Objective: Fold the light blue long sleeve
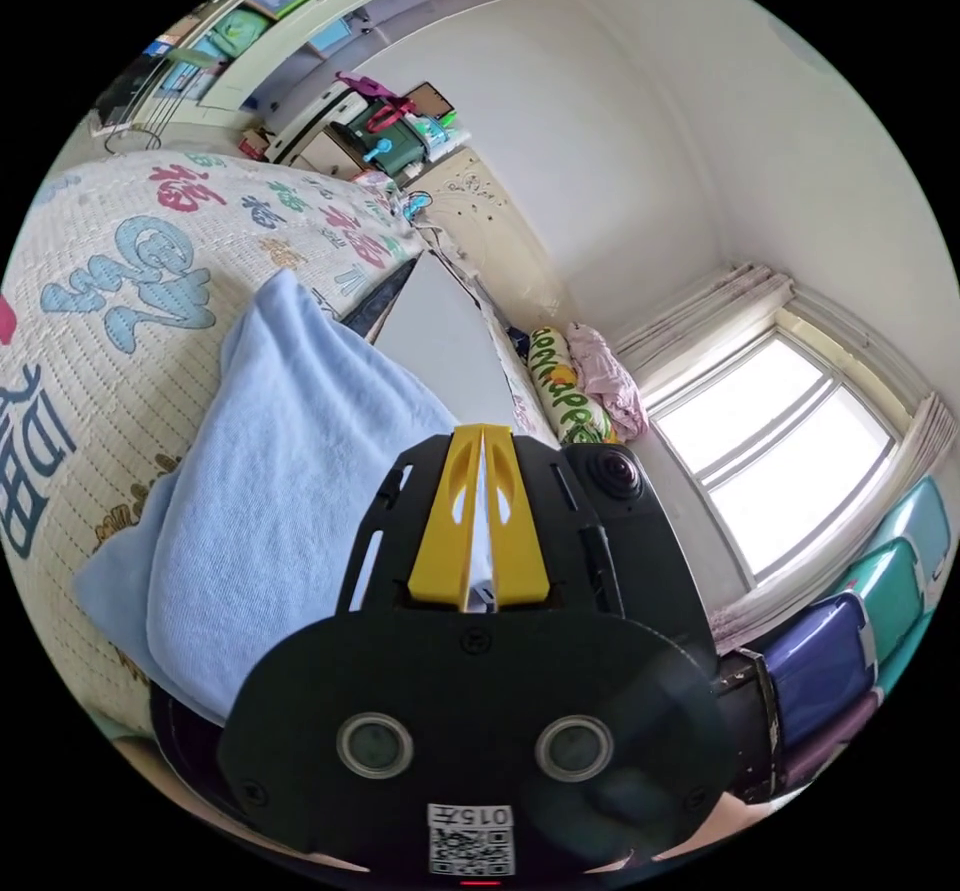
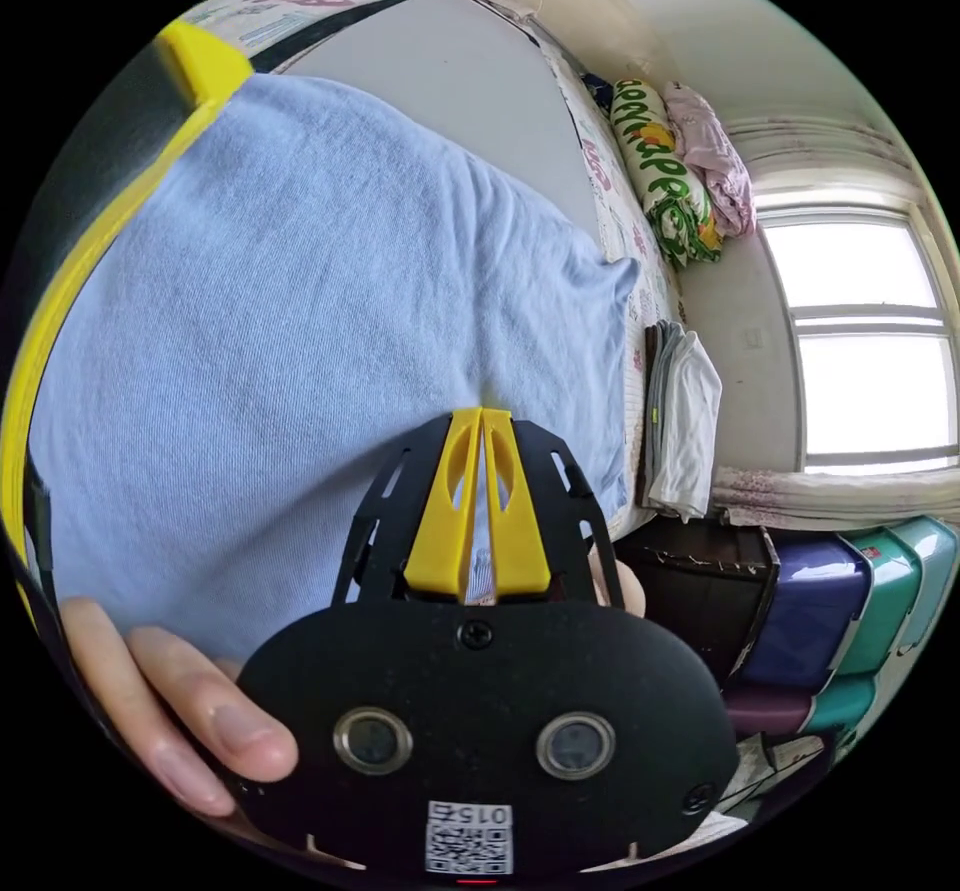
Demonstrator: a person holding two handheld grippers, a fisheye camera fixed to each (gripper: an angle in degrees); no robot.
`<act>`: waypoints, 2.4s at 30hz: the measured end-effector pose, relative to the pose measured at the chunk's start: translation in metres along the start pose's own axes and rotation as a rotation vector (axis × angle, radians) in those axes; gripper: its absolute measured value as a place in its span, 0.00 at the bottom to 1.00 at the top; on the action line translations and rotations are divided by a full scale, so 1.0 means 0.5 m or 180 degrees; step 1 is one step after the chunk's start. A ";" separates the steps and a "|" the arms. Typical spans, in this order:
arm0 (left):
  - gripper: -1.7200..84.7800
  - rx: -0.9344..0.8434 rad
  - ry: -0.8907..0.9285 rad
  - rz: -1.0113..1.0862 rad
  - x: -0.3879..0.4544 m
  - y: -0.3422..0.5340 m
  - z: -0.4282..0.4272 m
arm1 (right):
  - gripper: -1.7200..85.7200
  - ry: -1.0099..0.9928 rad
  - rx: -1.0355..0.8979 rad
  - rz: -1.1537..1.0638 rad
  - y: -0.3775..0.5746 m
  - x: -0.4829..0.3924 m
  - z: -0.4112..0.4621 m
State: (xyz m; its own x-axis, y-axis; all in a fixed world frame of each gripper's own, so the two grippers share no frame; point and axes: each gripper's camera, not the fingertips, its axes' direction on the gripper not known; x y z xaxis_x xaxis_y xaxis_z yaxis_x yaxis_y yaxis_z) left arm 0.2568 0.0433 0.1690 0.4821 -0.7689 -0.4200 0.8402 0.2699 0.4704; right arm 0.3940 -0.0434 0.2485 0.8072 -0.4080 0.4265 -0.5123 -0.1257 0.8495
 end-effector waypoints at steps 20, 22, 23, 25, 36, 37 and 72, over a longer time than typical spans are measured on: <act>0.07 -0.0147 0.0523 0.0973 0.309 -0.019 0.115 | 0.01 -0.1179 0.0570 -0.0385 0.148 0.540 0.002; 0.10 -0.0349 0.0693 0.0999 0.327 -0.052 0.137 | 0.01 -0.1794 0.0819 -0.0392 0.219 0.691 0.011; 0.10 -0.0480 0.0873 0.1110 0.344 -0.075 0.145 | 0.01 -0.1954 0.0888 -0.0392 0.239 0.732 0.015; 0.10 -0.0697 0.1187 0.1336 0.378 -0.106 0.153 | 0.01 -0.2437 0.1365 -0.0398 0.338 0.896 0.026; 0.17 -0.1388 0.0913 0.2821 0.587 -0.098 0.099 | 0.01 -0.2808 0.2339 -0.0300 0.701 1.282 0.003; 0.17 -0.1504 0.0879 0.2913 0.600 -0.087 0.110 | 0.01 -0.2914 0.2302 -0.0186 0.715 1.305 0.006; 0.11 -0.3003 0.0459 0.2479 0.641 -0.029 0.435 | 0.05 -0.2696 0.1954 0.0145 0.940 1.261 -0.175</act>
State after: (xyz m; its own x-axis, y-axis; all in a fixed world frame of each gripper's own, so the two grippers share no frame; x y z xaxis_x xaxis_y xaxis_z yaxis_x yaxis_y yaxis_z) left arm 0.3452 -0.3331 0.1961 0.9075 -0.1607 -0.3882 0.1380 0.9867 -0.0859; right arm 0.6876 -0.2807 0.9439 0.4357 -0.8941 -0.1042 -0.7891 -0.4351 0.4335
